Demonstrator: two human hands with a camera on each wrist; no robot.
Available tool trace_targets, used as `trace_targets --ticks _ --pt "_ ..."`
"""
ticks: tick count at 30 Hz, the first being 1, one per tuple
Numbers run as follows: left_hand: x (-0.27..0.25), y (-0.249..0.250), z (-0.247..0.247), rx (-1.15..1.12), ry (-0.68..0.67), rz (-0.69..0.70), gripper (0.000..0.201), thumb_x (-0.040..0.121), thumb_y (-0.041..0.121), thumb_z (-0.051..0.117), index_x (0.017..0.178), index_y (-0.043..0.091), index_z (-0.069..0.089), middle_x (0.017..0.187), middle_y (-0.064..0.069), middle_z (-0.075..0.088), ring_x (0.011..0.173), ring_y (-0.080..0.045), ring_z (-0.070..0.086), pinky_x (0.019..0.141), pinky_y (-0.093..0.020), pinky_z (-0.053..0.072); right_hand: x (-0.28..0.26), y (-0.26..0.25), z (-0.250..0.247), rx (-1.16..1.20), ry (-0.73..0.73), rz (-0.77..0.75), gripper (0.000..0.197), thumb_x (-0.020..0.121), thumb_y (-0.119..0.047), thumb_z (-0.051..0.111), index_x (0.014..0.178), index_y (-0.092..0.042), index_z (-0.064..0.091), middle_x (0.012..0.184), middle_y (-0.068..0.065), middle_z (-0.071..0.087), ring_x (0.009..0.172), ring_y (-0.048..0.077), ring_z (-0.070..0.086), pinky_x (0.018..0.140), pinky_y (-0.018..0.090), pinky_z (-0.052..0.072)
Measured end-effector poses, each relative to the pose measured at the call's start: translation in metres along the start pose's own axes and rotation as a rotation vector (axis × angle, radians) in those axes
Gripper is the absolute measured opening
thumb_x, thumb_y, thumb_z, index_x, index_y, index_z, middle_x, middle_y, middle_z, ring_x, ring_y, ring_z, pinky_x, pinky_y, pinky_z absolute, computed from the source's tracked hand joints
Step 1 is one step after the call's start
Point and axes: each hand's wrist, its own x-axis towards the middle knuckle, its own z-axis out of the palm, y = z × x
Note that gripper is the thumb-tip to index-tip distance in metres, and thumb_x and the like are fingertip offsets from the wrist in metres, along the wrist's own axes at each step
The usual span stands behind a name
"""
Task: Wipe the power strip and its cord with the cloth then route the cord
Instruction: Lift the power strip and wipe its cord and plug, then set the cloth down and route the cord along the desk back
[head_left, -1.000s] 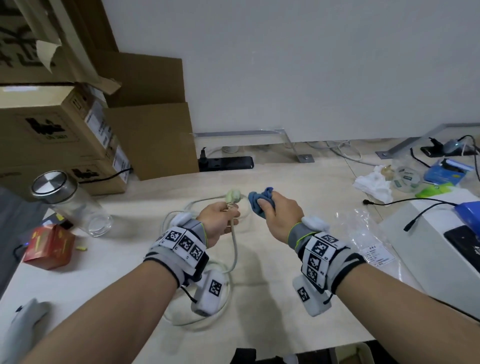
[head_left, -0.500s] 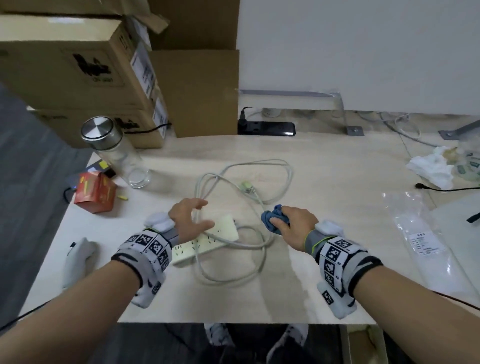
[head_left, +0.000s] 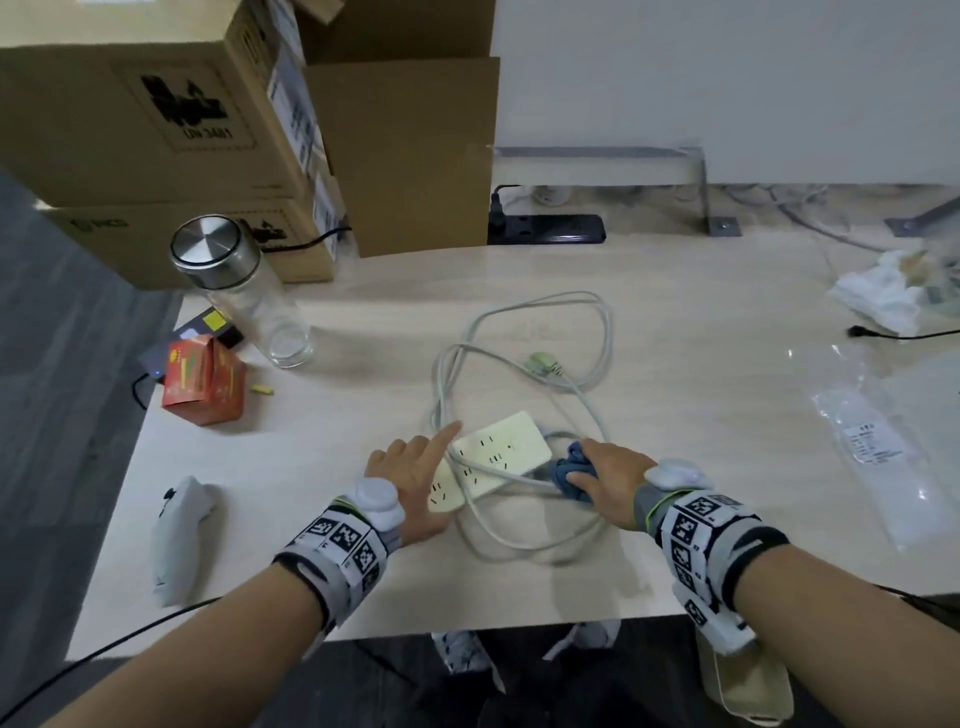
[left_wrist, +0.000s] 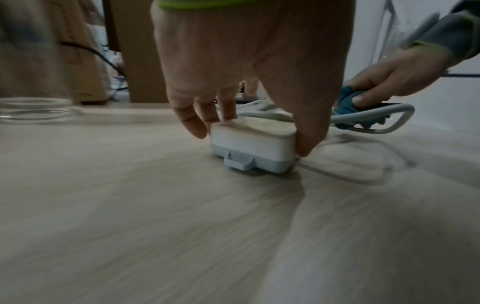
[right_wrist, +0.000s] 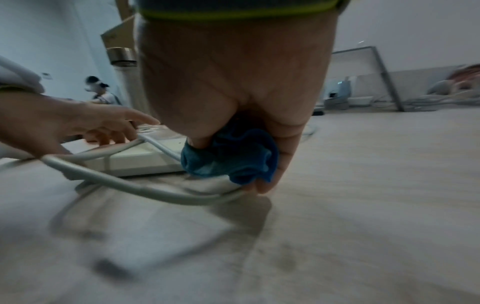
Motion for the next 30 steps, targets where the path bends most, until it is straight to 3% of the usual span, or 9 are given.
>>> trace_targets --ticks 5,8,11,13,15,19,21,27,30 --pt "0.027 0.056 0.007 -0.028 -0.038 0.095 0.106 0.075 0.060 0.061 0.148 0.034 -0.011 0.138 -0.003 0.044 0.116 -0.029 0.045 0.099 -0.042 0.036 -0.014 0.028 -0.026 -0.048 0.068 0.162 0.035 0.098 -0.042 0.039 0.118 -0.015 0.050 0.120 0.008 0.045 0.096 0.029 0.055 0.074 0.029 0.037" --pt "0.035 0.066 0.007 -0.097 -0.079 0.099 0.102 0.077 0.060 0.062 0.150 0.031 -0.004 0.143 -0.004 0.039 0.123 -0.028 0.043 0.103 -0.042 0.036 -0.016 0.023 -0.042 0.131 0.198 0.116 0.036 0.097 -0.036 0.046 0.119 -0.009 0.056 0.120 0.010 0.045 0.101 0.029 0.054 0.082 0.026 0.038" --pt "0.030 0.056 0.001 -0.336 0.084 0.071 0.084 0.081 0.054 0.063 0.148 0.027 0.020 0.136 -0.003 0.046 0.119 -0.026 0.047 0.099 -0.040 0.041 -0.016 0.001 -0.050 0.531 0.256 -0.008 0.023 0.095 -0.020 0.052 0.114 -0.009 0.059 0.114 0.004 0.058 0.108 0.021 0.056 0.091 0.024 0.039" --pt "0.024 0.046 -0.011 -0.662 0.179 0.032 0.065 0.081 0.041 0.069 0.139 0.025 0.041 0.125 -0.001 0.055 0.110 -0.022 0.055 0.092 -0.035 0.047 -0.018 -0.020 -0.055 0.781 0.246 -0.046 0.019 0.095 -0.014 0.052 0.113 -0.014 0.057 0.099 0.000 0.064 0.095 0.016 0.059 0.079 0.016 0.043" --pt "0.020 0.038 -0.031 -0.968 0.212 -0.012 0.051 0.082 0.033 0.071 0.129 0.027 0.052 0.117 0.004 0.061 0.102 -0.017 0.061 0.086 -0.032 0.052 -0.020 -0.043 -0.059 0.929 0.205 -0.054 0.013 0.096 -0.016 0.052 0.109 -0.013 0.052 0.080 0.003 0.064 0.073 0.017 0.059 0.060 0.019 0.046" --pt "0.007 0.032 -0.072 -1.351 0.117 -0.005 0.045 0.091 0.025 0.058 0.134 0.022 0.045 0.119 -0.003 0.063 0.105 -0.018 0.064 0.088 -0.036 0.055 -0.017 -0.081 -0.066 1.093 0.054 -0.144 0.026 0.095 -0.031 0.050 0.104 -0.007 0.054 0.080 0.024 0.062 0.068 0.029 0.058 0.062 0.039 0.047" --pt "0.001 0.031 -0.080 -1.415 0.072 0.013 0.039 0.094 0.022 0.054 0.132 0.022 0.047 0.112 -0.006 0.066 0.098 -0.019 0.066 0.087 -0.038 0.055 -0.016 -0.096 -0.068 1.205 -0.048 -0.187 0.026 0.099 -0.031 0.045 0.105 -0.008 0.056 0.083 0.028 0.063 0.062 0.032 0.059 0.058 0.038 0.051" --pt "-0.012 0.011 -0.082 -1.529 0.279 -0.110 0.009 0.093 0.005 0.055 0.100 0.007 0.060 0.068 -0.002 0.066 0.061 -0.010 0.062 0.066 -0.028 0.054 -0.007 -0.136 -0.072 0.977 -0.058 -0.183 0.041 0.093 -0.042 0.052 0.127 -0.021 0.043 0.069 0.007 0.061 0.044 0.017 0.056 0.047 0.027 0.048" --pt "-0.015 0.002 -0.085 -1.461 0.364 -0.157 0.011 0.091 0.005 0.058 0.081 0.009 0.060 0.063 0.001 0.062 0.057 -0.008 0.058 0.060 -0.021 0.049 -0.007 -0.148 -0.074 0.652 -0.003 -0.256 0.068 0.071 -0.052 0.072 0.126 -0.034 0.037 0.088 -0.005 0.061 0.063 0.015 0.063 0.057 0.030 0.052"
